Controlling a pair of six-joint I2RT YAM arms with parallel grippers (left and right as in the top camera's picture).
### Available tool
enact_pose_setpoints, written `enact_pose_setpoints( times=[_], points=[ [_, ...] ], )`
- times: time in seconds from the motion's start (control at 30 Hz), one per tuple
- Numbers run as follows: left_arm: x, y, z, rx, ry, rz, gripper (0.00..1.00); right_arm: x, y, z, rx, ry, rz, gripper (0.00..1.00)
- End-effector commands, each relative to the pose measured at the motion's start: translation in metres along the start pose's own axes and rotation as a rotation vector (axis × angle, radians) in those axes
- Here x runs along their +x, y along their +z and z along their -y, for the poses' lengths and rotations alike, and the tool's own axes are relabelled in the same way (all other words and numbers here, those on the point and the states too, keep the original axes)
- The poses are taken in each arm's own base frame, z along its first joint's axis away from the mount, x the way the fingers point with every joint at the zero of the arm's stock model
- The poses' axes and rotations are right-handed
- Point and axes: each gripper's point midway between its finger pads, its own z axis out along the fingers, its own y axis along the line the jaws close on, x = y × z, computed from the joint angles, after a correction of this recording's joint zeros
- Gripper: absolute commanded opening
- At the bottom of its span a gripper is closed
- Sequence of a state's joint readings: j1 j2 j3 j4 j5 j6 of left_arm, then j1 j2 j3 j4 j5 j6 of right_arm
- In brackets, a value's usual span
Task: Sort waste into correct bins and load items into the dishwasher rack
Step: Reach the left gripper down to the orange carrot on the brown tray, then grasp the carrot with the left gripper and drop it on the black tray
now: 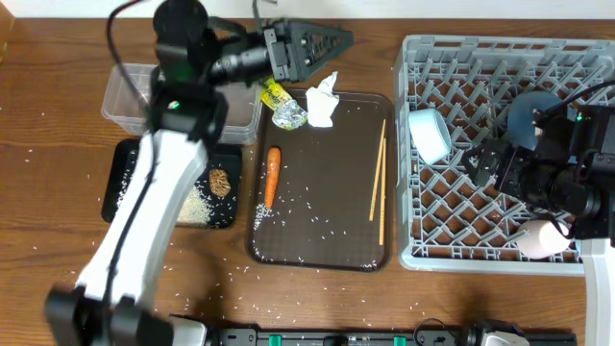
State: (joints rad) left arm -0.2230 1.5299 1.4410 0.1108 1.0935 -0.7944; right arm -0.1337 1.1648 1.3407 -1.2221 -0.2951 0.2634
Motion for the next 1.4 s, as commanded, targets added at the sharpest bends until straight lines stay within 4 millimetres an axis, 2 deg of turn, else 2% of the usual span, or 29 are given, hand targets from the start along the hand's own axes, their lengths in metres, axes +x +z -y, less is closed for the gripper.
enact_pose_setpoints(
  times=[0.0,0.07,0.17,0.23,0.37,0.43,0.53,0.67,0.83,0.93,0.97,1.03,1.2,1.3,1.37],
  points=[
    [-0.007,-0.03,-0.057,-0.462,0.149,0.146,0.98,-0.002,-0.003,0.001,0.004,0.005,0.011,0.99],
    [0.018,-0.068,-0.107,-0.856,0.107,0.132,0.98,-0.002,-0.003,0.001,0.004,0.005,0.012,0.99],
    [0.057,-0.095,-0.131,-1.108,0.109,0.0,0.98,-0.003,-0.003,0.001,0.003,0.003,0.015,0.99],
    [0.089,-0.095,-0.136,-1.143,0.118,-0.145,0.98,-0.004,-0.003,0.001,0.001,0.002,0.021,0.99],
    [0.151,-0.101,-0.155,-1.191,0.03,-0.372,0.98,-0.005,-0.003,0.0,0.001,0.001,0.023,0.99],
    [0.177,-0.107,-0.168,-1.217,0.005,-0.469,0.98,-0.005,-0.003,0.0,0.001,0.002,0.023,0.99],
    [0.204,-0.117,-0.193,-1.281,-0.023,-0.561,0.98,-0.004,-0.003,0.001,0.002,0.002,0.019,0.99],
    [0.221,-0.12,-0.226,-1.344,-0.034,-0.612,0.99,-0.003,-0.003,0.001,0.003,0.004,0.014,0.99],
    [0.234,-0.111,-0.258,-1.358,-0.055,-0.652,0.93,-0.001,-0.003,0.001,0.005,-0.002,0.006,0.99],
    [0.239,-0.105,-0.274,-1.36,-0.058,-0.658,0.8,0.0,-0.003,0.002,0.006,-0.001,0.004,0.99],
    [0.241,-0.102,-0.279,-1.359,-0.057,-0.661,0.79,0.0,-0.003,0.002,0.006,-0.001,0.004,0.99],
    [0.245,-0.099,-0.288,-1.361,-0.06,-0.667,0.78,0.0,-0.003,0.002,0.006,-0.001,0.004,0.99],
    [0.254,-0.095,-0.307,-1.361,-0.055,-0.696,0.62,0.0,-0.003,0.002,0.006,-0.001,0.004,0.99],
    [0.254,-0.09,-0.314,-1.355,-0.046,-0.681,0.61,0.0,-0.003,0.002,0.006,-0.001,0.004,0.99],
    [0.251,-0.087,-0.317,-1.35,-0.038,-0.667,0.55,0.0,-0.003,0.002,0.006,-0.001,0.004,0.99]
  ],
)
